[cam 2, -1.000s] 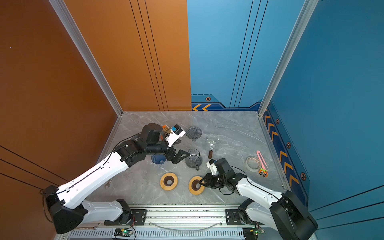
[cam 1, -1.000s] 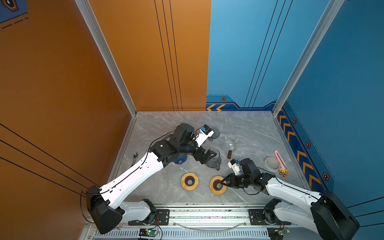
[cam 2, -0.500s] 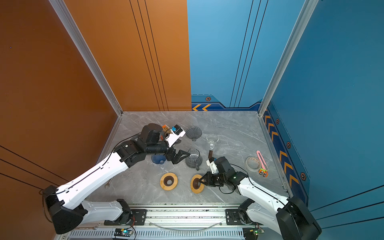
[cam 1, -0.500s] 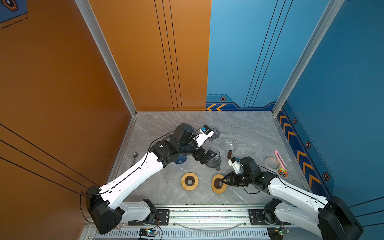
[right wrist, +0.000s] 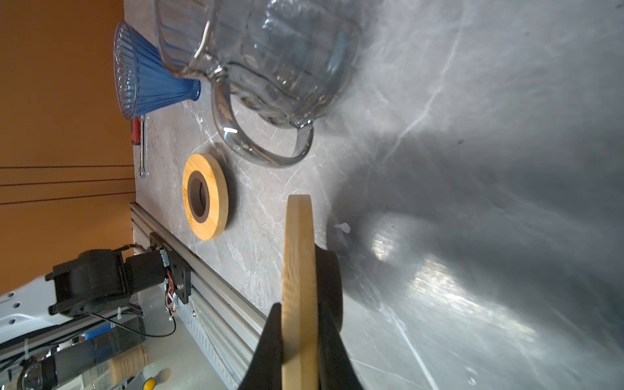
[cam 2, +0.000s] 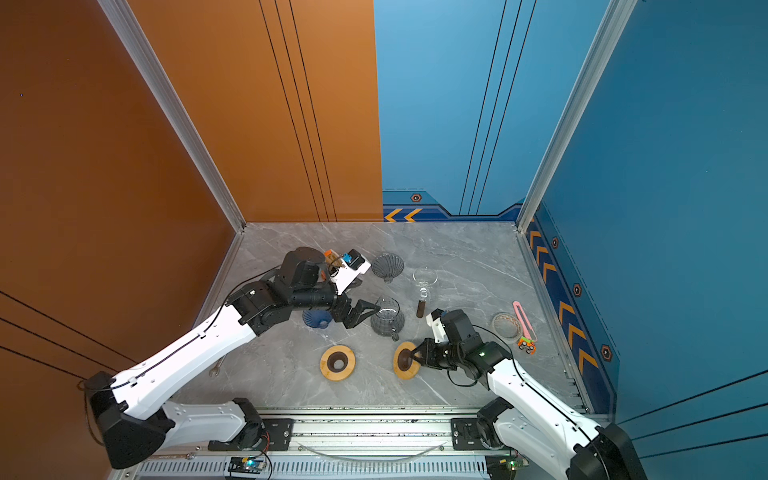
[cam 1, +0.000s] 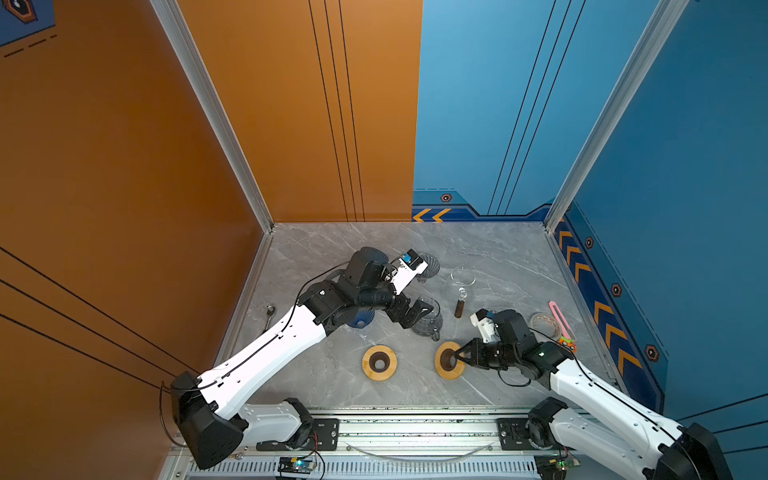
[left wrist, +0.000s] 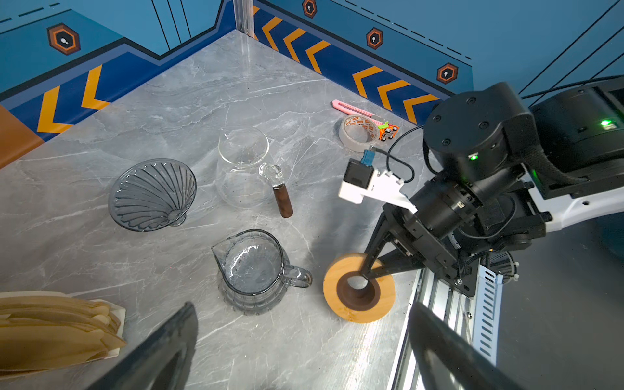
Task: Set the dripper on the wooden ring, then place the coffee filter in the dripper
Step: 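Lift the wooden ring off the table with the right gripper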
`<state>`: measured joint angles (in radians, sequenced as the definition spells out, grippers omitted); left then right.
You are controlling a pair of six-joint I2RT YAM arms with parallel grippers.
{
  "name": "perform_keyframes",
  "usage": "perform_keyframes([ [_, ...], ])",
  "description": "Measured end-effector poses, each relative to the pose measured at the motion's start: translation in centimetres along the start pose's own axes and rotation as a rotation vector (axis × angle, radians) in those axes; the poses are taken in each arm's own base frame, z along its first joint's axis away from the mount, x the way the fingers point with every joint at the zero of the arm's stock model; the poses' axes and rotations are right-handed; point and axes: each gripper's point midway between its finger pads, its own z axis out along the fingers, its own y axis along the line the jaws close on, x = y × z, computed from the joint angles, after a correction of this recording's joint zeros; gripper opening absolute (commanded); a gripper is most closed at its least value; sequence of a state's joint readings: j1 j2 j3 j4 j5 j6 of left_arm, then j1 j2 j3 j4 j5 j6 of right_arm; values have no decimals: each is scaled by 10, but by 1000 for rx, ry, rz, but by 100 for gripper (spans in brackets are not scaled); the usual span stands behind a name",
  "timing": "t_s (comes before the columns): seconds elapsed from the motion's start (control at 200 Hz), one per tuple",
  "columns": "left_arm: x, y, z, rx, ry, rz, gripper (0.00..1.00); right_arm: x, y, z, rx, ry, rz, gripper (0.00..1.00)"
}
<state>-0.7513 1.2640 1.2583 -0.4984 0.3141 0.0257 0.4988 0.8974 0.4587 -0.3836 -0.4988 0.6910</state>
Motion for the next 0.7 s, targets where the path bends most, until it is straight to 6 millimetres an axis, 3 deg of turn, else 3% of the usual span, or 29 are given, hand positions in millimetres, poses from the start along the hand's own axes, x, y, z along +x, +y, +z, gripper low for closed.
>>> perform_keyframes([
  [0.375,0,0,0,1,0,1,98,-40,-4,-41,-20,-140,87,14],
  [0.701,-4,-1,-3,0,-17,-3,98,-75,22,-67,-105,-208,82,13],
])
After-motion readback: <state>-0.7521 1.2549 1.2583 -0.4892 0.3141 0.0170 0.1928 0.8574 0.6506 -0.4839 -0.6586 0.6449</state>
